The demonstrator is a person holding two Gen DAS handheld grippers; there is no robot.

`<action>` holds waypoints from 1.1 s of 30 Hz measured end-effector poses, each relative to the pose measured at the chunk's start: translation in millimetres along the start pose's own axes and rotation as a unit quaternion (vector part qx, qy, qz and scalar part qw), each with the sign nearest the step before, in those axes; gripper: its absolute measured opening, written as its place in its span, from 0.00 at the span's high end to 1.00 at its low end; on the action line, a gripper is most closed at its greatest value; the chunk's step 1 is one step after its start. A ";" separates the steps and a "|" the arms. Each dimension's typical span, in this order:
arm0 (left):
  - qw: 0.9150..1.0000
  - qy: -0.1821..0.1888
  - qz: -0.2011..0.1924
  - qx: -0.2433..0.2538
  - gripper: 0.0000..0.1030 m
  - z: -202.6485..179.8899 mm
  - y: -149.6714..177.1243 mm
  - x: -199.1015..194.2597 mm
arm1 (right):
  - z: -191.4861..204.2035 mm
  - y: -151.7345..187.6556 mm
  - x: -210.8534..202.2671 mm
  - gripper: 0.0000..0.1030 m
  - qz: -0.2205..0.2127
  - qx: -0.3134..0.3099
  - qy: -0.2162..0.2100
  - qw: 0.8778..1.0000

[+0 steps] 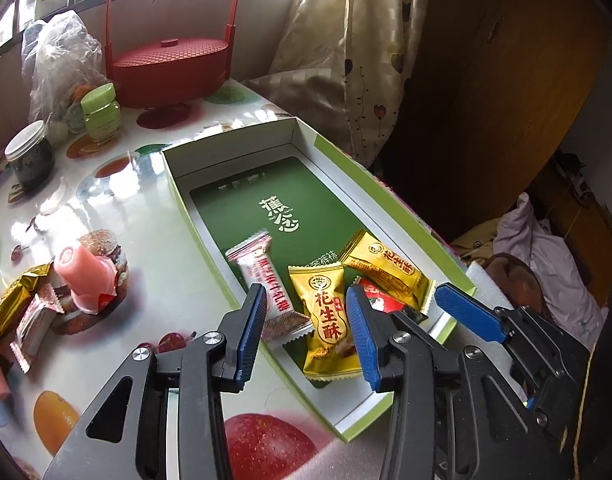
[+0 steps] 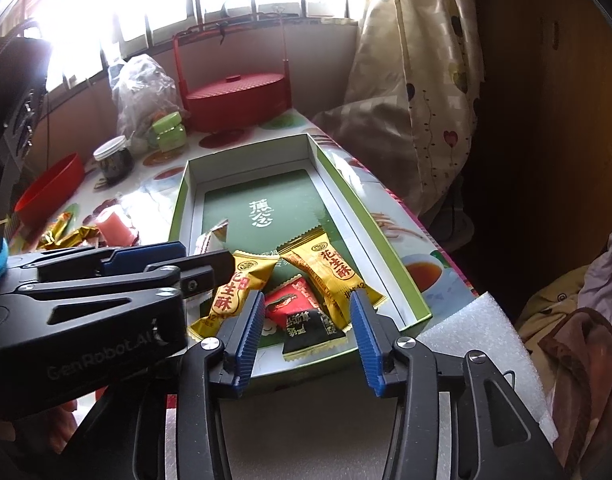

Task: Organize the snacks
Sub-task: 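Open both grippers to drop the nougat bar and red candy into the box, then move both open grippers back toward the snacks on the table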

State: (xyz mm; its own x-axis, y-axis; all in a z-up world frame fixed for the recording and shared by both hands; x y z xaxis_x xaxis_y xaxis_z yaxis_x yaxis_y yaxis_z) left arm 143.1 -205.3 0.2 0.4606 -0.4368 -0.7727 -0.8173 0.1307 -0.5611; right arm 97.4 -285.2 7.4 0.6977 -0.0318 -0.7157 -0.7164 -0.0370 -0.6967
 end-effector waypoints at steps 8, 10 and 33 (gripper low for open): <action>1.000 -0.002 -0.019 -0.002 0.58 1.9 3.8 -21.6 | 2.8 -1.1 -10.3 0.55 -0.009 0.000 0.000 1.000; 1.000 -0.004 -0.024 -0.002 0.58 3.1 5.3 -27.9 | 4.4 -1.9 -13.2 0.55 -0.011 -0.001 0.001 1.000; 0.996 -0.051 -0.067 -0.026 0.58 50.5 27.8 -79.7 | 44.2 -8.5 -27.4 0.49 -0.028 -0.017 -0.030 0.999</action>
State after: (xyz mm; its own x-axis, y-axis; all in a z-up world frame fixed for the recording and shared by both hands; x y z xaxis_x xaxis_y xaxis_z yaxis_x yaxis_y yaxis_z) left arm 101.2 -122.0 31.1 0.5975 -0.3533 -0.7198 -0.7618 0.0300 -0.6471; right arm 84.2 -239.9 30.8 0.7341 0.0301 -0.6784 -0.6755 -0.0703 -0.7340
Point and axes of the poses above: each gripper's, at about its wrist camera, not at the fingertips, and x roughly the way its jaws point, z to its left, y to its underside, the point moved 6 cm from there along x, roughly the way its jaws point, and after that the axes turned 7 degrees about -x, right-handed, at the moved point
